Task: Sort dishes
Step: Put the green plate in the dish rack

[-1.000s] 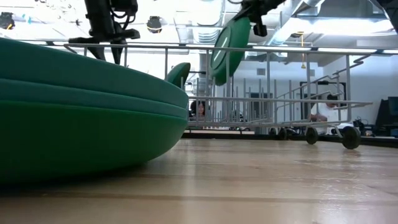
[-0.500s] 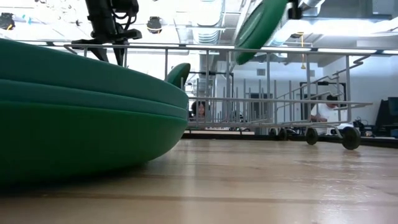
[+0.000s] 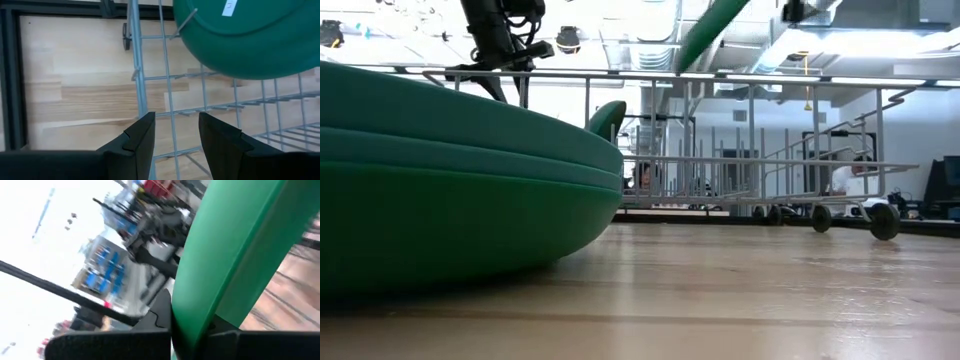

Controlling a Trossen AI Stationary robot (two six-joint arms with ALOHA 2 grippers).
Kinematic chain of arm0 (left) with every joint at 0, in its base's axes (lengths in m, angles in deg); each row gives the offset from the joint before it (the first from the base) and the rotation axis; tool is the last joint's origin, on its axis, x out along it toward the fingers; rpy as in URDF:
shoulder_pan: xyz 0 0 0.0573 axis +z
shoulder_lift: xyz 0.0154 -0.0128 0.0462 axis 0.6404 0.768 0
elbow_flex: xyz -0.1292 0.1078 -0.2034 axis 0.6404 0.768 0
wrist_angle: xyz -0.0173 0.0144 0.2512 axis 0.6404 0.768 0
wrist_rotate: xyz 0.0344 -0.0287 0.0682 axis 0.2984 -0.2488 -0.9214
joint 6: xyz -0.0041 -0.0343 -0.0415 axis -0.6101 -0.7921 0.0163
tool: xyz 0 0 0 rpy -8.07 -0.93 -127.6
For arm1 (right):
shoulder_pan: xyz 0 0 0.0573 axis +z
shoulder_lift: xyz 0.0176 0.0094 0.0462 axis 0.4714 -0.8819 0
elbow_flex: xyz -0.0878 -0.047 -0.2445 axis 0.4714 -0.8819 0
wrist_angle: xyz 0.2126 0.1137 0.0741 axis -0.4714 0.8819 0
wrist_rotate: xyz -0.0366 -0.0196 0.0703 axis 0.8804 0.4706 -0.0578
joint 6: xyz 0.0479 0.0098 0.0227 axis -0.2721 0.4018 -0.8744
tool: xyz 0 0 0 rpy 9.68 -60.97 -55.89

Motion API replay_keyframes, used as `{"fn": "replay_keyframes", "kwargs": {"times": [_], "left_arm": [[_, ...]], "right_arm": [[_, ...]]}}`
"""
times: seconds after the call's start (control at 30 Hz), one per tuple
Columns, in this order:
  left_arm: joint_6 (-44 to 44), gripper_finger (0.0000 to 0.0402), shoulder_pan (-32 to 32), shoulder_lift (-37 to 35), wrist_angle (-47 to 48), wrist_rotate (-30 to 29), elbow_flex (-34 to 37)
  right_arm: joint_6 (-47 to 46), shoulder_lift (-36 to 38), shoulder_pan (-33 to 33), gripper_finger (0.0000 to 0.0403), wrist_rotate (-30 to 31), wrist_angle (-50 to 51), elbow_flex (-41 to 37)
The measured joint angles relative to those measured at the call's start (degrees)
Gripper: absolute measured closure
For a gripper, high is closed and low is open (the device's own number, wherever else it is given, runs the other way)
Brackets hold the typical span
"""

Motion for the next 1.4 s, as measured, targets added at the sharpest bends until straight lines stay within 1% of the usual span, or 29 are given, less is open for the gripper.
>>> {"fn": "replay_keyframes", "kwargs": {"times": [0.03,0.1,0.17,0.23,0.53,0.67,0.8,0.9,1.03,1.13,1.27,1.4], "left_arm": [[-0.01,0.0255,0.00,0.00,-0.17,0.18,0.00],[-0.02,0.0255,0.00,0.00,-0.24,0.38,0.00],[-0.02,0.0255,0.00,0.00,-0.22,0.47,0.00],[-0.02,0.0255,0.00,0.00,-0.26,0.49,0.00],[2.47,0.0256,0.00,0.00,0.28,0.42,0.00],[3.10,0.0256,0.00,0.01,0.63,0.16,0.00],[4.06,0.0256,0.00,0.00,0.65,-0.10,0.00],[4.06,0.0255,0.00,0.02,0.69,-0.14,0.00],[3.95,0.0255,0.00,0.02,0.72,-0.31,0.00],[3.78,0.0255,0.00,0.02,0.70,-0.51,0.00],[3.81,0.0255,0.00,0.02,0.67,-1.03,0.00],[3.80,0.0255,0.00,0.02,0.67,-1.08,0.00]], "right_arm": [[-3.28,-0.30,0.15,0.0388,0.80,-4.57,-2.13],[-9.31,-1.63,0.65,0.0388,4.37,-11.26,-5.18],[-11.84,-3.56,1.24,0.0388,7.93,-13.15,-6.34],[-11.82,-5.48,1.34,0.0388,9.44,-13.27,-6.34],[-17.84,-12.68,1.68,0.0388,9.84,-23.95,-6.31],[-18.68,-15.27,1.86,0.0388,9.64,-24.88,-6.24],[-19.50,-18.04,2.70,0.0388,9.32,-23.81,-2.53],[-17.84,-19.85,3.32,0.0388,9.24,-20.42,4.27],[-8.59,-23.35,2.96,0.0388,8.73,-5.19,14.09],[-3.32,-26.82,2.36,0.0388,9.10,3.02,17.96],[-2.13,-29.70,2.48,0.0388,9.38,2.77,19.14],[-1.93,-31.65,4.30,0.0388,9.18,1.99,19.15]]}}
